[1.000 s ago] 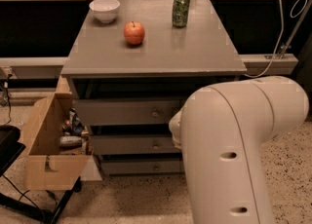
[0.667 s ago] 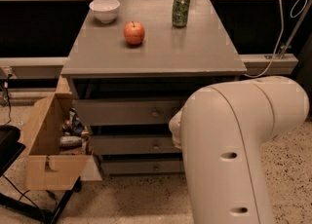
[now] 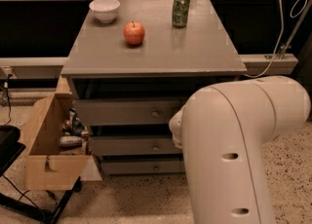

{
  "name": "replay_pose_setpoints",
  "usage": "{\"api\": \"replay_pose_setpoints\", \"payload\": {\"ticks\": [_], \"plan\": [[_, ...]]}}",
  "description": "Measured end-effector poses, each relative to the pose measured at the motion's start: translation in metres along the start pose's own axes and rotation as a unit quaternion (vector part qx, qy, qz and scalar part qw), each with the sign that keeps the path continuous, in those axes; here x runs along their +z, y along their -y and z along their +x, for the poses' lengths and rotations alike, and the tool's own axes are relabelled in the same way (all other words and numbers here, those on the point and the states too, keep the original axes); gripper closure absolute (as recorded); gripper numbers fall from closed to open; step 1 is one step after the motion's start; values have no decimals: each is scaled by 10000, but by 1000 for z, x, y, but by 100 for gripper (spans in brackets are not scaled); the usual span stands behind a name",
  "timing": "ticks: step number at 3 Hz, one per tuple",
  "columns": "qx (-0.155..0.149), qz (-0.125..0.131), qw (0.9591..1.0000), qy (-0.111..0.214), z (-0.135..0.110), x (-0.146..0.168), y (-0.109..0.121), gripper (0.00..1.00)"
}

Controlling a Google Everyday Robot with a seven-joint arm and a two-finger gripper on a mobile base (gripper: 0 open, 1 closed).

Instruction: Open middle drawer

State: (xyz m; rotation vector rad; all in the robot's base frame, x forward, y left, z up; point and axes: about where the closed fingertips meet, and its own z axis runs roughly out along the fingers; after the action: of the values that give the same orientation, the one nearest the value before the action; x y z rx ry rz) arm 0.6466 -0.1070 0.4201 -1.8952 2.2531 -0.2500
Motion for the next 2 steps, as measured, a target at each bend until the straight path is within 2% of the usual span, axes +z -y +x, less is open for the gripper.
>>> {"api": "replay_pose_setpoints", "payload": {"ticks": [2], "plan": [[0, -2, 10000, -1, 0, -1, 0, 13]]}}
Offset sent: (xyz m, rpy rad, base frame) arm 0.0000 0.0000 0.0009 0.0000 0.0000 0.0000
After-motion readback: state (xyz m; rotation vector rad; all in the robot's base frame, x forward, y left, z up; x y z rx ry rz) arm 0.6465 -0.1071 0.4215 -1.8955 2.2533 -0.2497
